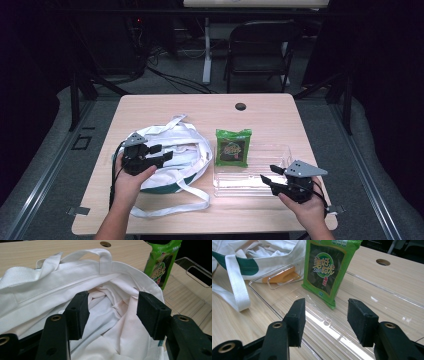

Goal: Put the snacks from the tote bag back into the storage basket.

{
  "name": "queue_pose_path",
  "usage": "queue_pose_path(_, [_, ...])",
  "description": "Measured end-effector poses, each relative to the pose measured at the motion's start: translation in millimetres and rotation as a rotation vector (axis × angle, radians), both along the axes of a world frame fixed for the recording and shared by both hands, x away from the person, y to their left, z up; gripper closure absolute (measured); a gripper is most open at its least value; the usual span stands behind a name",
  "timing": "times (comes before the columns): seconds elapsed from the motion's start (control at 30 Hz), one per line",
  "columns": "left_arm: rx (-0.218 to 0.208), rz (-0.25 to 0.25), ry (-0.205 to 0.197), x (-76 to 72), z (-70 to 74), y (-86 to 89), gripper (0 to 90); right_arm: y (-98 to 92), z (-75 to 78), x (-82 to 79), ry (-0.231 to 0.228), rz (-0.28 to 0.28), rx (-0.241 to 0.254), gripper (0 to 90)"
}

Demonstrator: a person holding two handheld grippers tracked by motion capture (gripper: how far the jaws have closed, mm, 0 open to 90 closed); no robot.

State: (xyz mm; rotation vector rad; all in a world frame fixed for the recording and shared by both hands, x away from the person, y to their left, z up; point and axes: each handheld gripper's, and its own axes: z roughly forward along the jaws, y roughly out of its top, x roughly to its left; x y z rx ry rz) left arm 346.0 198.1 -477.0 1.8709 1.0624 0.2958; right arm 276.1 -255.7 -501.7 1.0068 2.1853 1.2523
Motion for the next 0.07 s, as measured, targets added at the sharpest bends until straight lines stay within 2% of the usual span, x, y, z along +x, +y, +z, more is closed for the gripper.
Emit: queue_pose_path(0.07, [-0.003, 0.001, -0.003, 0.1, 0.3, -0.1, 42.4, 0.0, 0.7, 1.2, 0.001, 0.000, 0.003, 48.3])
